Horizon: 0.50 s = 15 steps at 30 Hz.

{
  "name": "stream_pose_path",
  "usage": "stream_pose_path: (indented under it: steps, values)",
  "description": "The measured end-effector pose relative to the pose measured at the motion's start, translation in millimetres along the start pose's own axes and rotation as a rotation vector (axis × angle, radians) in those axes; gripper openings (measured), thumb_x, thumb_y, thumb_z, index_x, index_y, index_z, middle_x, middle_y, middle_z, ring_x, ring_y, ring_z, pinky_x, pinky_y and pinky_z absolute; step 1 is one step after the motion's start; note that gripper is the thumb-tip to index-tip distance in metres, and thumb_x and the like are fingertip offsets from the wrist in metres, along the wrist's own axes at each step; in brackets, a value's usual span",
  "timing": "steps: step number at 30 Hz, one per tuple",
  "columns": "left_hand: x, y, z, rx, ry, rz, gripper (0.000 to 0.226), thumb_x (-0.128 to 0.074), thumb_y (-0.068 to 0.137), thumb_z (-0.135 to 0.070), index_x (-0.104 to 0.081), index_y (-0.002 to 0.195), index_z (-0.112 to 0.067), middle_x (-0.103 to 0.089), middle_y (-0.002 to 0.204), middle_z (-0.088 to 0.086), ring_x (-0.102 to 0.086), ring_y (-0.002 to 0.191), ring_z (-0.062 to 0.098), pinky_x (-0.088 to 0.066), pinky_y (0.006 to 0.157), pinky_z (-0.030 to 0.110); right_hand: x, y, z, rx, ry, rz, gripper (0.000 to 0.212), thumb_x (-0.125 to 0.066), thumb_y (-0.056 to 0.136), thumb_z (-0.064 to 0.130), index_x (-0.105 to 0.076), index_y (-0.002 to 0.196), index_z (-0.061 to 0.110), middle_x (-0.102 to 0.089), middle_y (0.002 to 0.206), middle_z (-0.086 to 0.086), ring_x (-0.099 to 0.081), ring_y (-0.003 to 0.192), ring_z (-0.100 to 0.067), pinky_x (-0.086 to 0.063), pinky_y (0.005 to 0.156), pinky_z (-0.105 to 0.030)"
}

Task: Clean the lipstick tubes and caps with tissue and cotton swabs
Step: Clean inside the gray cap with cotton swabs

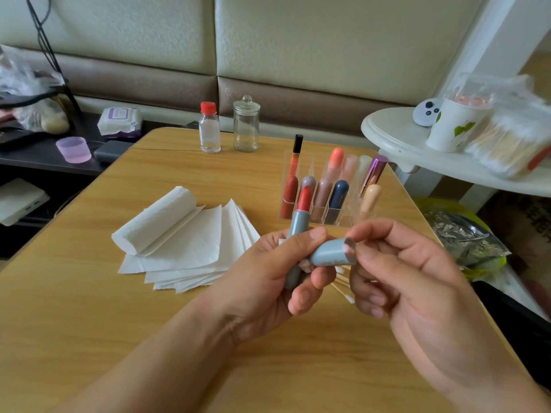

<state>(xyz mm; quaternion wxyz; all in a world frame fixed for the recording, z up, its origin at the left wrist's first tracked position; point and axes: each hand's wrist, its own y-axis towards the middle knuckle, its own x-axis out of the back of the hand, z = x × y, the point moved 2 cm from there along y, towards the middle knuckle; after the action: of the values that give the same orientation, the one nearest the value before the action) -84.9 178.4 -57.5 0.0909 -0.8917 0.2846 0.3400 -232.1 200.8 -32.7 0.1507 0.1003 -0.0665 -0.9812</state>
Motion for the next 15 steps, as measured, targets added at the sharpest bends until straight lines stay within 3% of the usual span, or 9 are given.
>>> stream_pose_path:
  steps: [3,5,7,10,14,15]
  values:
    - [0,0,0,-0.013,0.01,-0.013,0.029,-0.053,0.088,-0.028,-0.069,0.071,-0.012,-0.052,0.053,0.004,-0.045,0.032,0.004,-0.036,0.032,0.012,0,1,1,0.004,-0.024,0.046,0.04,-0.088,0.059,0.049,-0.073,0.086,0.023,-0.053,0.066,-0.003,-0.033,0.051,-0.01,-0.023,0.045,-0.025]
    - [0,-1,0,-0.021,0.015,-0.033,0.027,-0.055,0.087,-0.028,-0.069,0.072,-0.011,-0.051,0.052,0.004,-0.044,0.031,0.005,-0.035,0.031,0.012,2,2,2,0.005,-0.059,0.059,0.04,-0.089,0.058,0.045,-0.073,0.086,0.022,-0.048,0.064,-0.003,-0.033,0.05,-0.009,-0.021,0.045,-0.027]
    - [0,0,0,-0.025,0.025,-0.053,0.027,-0.056,0.086,-0.028,-0.069,0.071,-0.01,-0.051,0.052,0.005,-0.044,0.031,0.005,-0.034,0.031,0.012,4,2,5,0.008,-0.116,0.048,0.029,-0.083,0.06,0.032,-0.074,0.085,0.022,-0.046,0.061,-0.005,-0.035,0.049,-0.008,-0.026,0.045,-0.022]
    - [2,1,0,-0.042,0.028,-0.079,0.028,-0.056,0.085,-0.027,-0.069,0.068,-0.009,-0.051,0.051,0.006,-0.043,0.03,0.006,-0.034,0.031,0.011,6,2,10,0.046,-0.279,0.048,0.027,-0.072,0.067,0.034,-0.072,0.092,0.023,-0.044,0.059,-0.015,-0.037,0.051,-0.011,-0.035,0.049,-0.016]
    - [2,1,0,-0.039,0.018,-0.091,0.025,-0.059,0.084,-0.028,-0.067,0.076,-0.006,-0.051,0.051,0.006,-0.042,0.03,0.006,-0.034,0.031,0.011,12,-1,18,0.124,-0.468,0.011,0.028,-0.071,0.072,0.037,-0.073,0.098,0.028,-0.05,0.058,-0.009,-0.043,0.053,-0.025,-0.049,0.058,-0.03]
    - [3,1,0,-0.033,0.024,-0.095,0.025,-0.06,0.084,-0.028,-0.064,0.079,-0.004,-0.051,0.052,0.005,-0.043,0.031,0.006,-0.035,0.031,0.012,14,-2,20,0.152,-0.486,-0.019,0.025,-0.072,0.074,0.035,-0.073,0.097,0.027,-0.052,0.058,-0.009,-0.045,0.053,-0.024,-0.047,0.056,-0.025]
